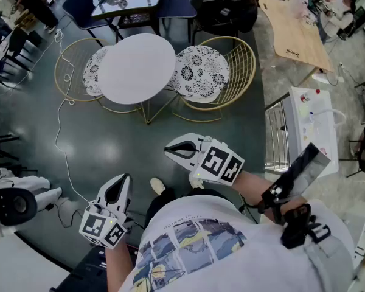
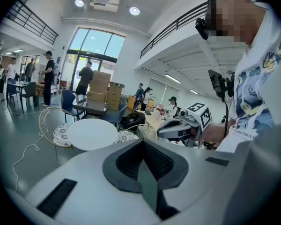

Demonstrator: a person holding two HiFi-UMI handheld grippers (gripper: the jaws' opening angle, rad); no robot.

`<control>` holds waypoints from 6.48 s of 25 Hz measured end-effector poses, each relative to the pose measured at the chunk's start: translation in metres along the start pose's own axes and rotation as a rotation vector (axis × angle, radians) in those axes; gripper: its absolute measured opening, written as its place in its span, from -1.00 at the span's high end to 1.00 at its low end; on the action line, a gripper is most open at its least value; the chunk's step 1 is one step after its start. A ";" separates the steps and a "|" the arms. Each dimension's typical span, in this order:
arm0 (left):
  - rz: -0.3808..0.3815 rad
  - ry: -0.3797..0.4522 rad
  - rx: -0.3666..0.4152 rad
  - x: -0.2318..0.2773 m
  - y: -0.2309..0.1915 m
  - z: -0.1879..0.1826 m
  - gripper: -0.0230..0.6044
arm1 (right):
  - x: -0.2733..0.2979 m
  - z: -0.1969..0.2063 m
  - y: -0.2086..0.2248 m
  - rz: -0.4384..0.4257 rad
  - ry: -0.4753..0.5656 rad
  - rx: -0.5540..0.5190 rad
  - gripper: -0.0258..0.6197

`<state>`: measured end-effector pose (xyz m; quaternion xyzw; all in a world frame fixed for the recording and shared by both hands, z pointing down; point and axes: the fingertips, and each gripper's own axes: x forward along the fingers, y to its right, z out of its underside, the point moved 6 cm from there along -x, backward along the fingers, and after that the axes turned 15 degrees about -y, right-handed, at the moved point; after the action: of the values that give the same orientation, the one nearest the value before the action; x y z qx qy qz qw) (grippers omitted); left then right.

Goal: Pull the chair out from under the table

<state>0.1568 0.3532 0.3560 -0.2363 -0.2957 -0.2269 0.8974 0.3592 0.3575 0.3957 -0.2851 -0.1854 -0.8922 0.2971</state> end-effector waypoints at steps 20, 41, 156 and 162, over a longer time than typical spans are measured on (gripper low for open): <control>-0.042 0.109 -0.031 -0.124 -0.133 0.045 0.89 | 0.141 -0.147 -0.081 -0.051 0.041 -0.122 0.70; -0.072 0.042 -0.094 -0.116 -0.422 -0.008 0.76 | 0.353 -0.296 0.052 -0.033 0.026 -0.008 0.50; -0.234 -0.496 -0.558 0.080 -1.292 -0.070 0.90 | 0.581 -0.485 0.233 0.532 -0.185 0.527 0.50; -0.236 -0.520 -0.536 0.079 -1.300 -0.074 0.90 | 0.571 -0.472 0.236 0.538 -0.196 0.536 0.50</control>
<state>-0.4658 -0.7300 0.7308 -0.4764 -0.4685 -0.3302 0.6667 -0.0557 -0.2993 0.4240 -0.3198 -0.3580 -0.6709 0.5651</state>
